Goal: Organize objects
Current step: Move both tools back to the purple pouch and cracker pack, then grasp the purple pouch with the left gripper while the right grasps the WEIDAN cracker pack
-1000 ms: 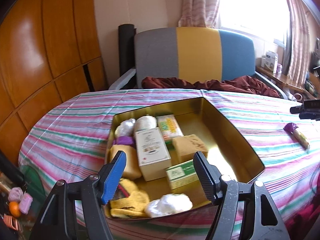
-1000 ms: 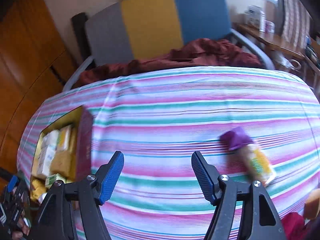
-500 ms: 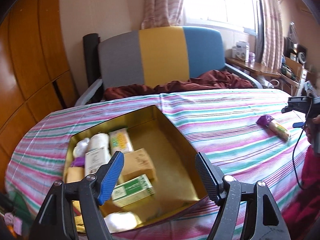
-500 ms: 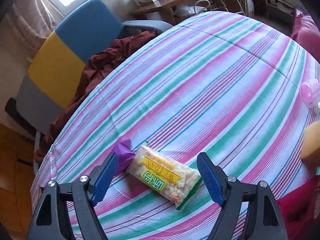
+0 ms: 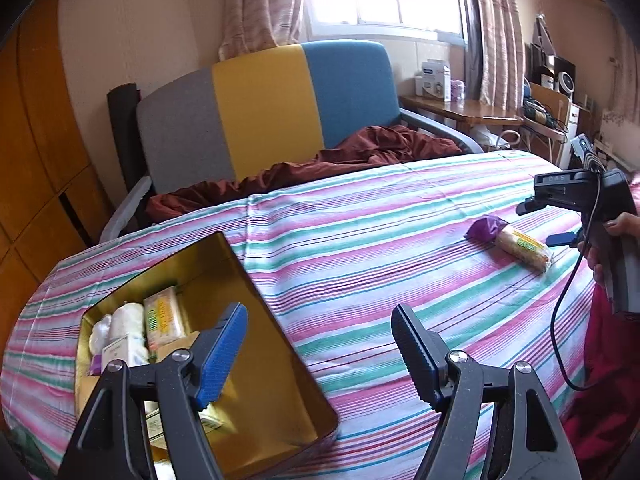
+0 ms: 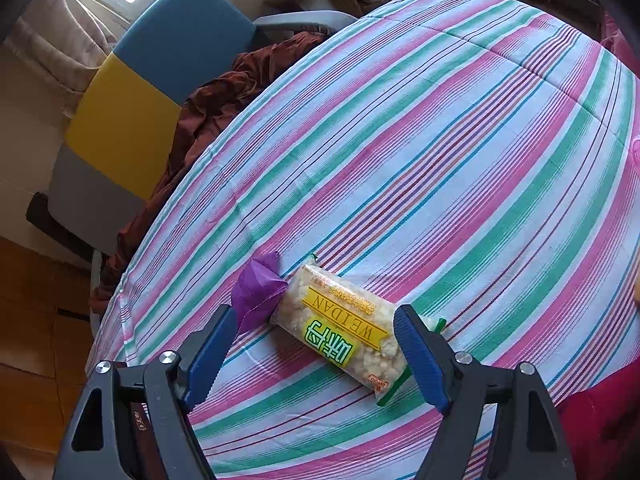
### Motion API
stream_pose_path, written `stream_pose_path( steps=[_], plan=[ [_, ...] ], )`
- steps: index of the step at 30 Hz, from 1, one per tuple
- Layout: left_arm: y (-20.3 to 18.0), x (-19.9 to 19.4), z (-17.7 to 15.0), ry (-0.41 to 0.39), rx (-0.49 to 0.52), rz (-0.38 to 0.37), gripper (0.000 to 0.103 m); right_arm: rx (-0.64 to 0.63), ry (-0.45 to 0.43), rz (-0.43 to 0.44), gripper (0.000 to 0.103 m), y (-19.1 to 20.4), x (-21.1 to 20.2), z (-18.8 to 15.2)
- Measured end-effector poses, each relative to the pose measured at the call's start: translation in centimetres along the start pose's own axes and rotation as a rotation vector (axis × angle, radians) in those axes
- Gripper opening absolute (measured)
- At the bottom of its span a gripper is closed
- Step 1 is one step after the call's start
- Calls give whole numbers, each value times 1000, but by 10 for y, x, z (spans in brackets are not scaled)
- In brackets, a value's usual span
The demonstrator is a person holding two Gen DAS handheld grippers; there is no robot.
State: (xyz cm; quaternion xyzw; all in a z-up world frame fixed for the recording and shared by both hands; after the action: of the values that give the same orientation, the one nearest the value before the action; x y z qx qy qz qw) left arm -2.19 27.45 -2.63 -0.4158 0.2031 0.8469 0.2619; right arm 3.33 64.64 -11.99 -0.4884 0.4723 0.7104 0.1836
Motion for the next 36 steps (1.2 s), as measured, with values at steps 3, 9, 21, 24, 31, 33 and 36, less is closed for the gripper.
stream_pose_path(
  steps=[3,9,21,24,31,33,36],
  plan=[
    [-12,10,5,23,15,-20,75,-10,17,-9,83,2,4,-1],
    [-32,24,11,57,45,-46,75,8,1,10,83,-1,-1,-1],
    [-70,67,38,133,100,-96,75,124,-72,87,83,-23,-17,4],
    [-82,80,47,158,101,-135,75,174,-92,132,83,-32,-21,5],
    [-116,98,79,177,115,-266,75,214,-89,204,83,-39,-20,5],
    [-129,103,87,178,131,-295,75,220,-86,221,83,-39,-20,5],
    [-148,112,99,189,151,-330,76,230,-78,243,83,-41,-18,5]
  ],
)
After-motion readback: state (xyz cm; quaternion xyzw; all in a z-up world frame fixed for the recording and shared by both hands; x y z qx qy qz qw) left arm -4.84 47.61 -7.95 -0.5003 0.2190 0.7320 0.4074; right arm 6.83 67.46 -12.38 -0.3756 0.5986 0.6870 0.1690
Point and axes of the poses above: each gripper's, at about its wrist camera, not at the fingertips, and x roughly the way its jaws point, y to its left, z to its top, the point moved 4 cm from there along x, roughly the way its jaws point, and after that the axes turned 14 degrees about y, right-handed, at the moved point
